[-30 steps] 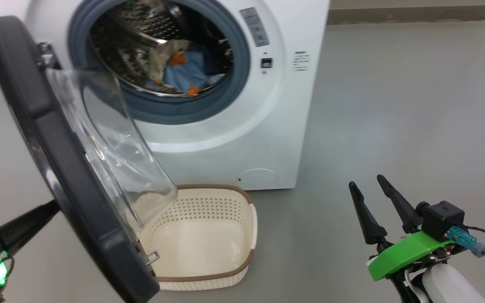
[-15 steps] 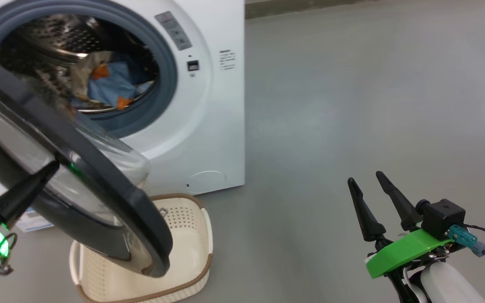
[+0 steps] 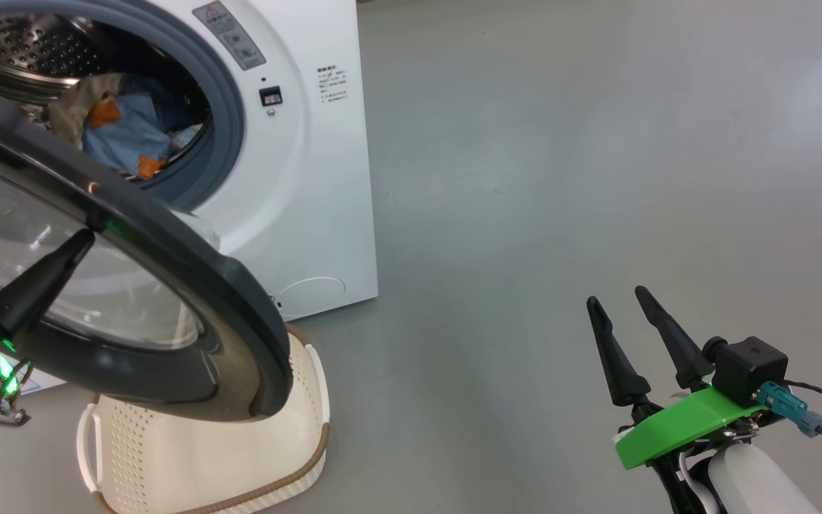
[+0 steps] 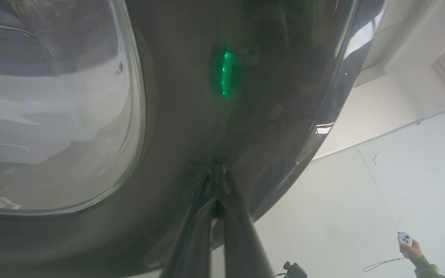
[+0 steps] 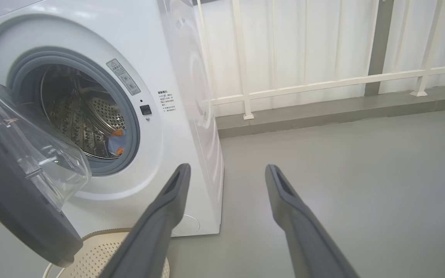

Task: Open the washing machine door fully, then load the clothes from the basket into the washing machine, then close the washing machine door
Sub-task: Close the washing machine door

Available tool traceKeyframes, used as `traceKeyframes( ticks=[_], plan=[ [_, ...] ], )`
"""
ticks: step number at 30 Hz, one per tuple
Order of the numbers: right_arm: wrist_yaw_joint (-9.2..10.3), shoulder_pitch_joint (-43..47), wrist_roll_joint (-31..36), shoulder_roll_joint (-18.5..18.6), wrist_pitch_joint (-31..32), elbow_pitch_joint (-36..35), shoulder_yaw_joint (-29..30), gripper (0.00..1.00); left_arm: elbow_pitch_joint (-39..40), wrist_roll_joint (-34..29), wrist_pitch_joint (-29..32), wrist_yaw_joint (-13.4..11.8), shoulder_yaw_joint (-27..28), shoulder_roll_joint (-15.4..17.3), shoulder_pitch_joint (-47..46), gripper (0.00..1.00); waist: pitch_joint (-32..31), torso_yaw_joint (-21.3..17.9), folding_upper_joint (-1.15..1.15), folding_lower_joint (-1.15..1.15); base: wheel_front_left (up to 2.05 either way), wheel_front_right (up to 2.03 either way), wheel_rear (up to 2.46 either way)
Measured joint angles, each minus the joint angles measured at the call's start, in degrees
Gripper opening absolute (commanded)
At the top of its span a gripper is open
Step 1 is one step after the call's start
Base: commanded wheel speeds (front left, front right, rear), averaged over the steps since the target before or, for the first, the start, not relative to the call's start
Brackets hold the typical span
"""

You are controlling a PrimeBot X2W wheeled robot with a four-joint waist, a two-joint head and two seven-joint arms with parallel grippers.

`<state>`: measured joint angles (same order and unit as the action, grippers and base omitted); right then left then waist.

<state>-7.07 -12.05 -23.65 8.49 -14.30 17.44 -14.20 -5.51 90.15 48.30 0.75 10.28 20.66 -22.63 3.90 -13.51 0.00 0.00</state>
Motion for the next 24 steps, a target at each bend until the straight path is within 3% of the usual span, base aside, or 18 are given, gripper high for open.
traceKeyframes(
  ticks=[15, 17, 18, 19, 20, 24],
  plan=[
    [0.00, 0.0, 0.5, -0.6, 0.0, -0.1, 0.8, 1.00, -1.4, -1.4, -0.7, 1.8, -0.5, 0.0, -1.2, 0.00, 0.0, 3.9, 0.00, 0.00, 0.00, 0.00, 0.00],
    [0.00, 0.0, 0.5, -0.6, 0.0, -0.1, 0.9, 1.00, -1.5, -2.1, -1.5, 2.3, 0.0, 0.3, -1.2, 0.35, -0.1, 4.5, 0.00, 0.00, 0.00, 0.00, 0.00],
    [0.00, 0.0, 0.5, -0.6, 0.0, -0.1, 0.9, 1.00, -1.6, -2.8, -1.8, 2.3, 0.1, 0.6, -1.2, 0.35, -0.1, 4.8, 0.00, 0.00, 0.00, 0.00, 0.00],
    [0.00, 0.0, 0.5, -0.5, 0.0, -0.1, 0.9, 1.00, -1.7, -3.6, -2.0, 2.5, 0.2, 1.1, -1.1, 0.58, -0.2, 5.1, 0.00, 0.00, 0.00, 0.00, 0.00],
    [0.00, 0.0, 0.5, -0.5, 0.0, -0.1, 0.9, 1.00, -1.7, -4.1, -2.5, 2.9, 0.4, 1.3, -1.1, 1.00, -0.2, 5.4, 0.00, 0.00, 0.00, 0.00, 0.00],
    [0.00, 0.0, 0.5, -0.3, 0.0, -0.1, 1.1, 1.00, -1.7, -6.2, -4.6, 3.9, 0.8, 1.7, -0.3, 1.00, -0.3, 6.6, 0.00, 0.00, 0.00, 0.00, 0.00]
  ],
)
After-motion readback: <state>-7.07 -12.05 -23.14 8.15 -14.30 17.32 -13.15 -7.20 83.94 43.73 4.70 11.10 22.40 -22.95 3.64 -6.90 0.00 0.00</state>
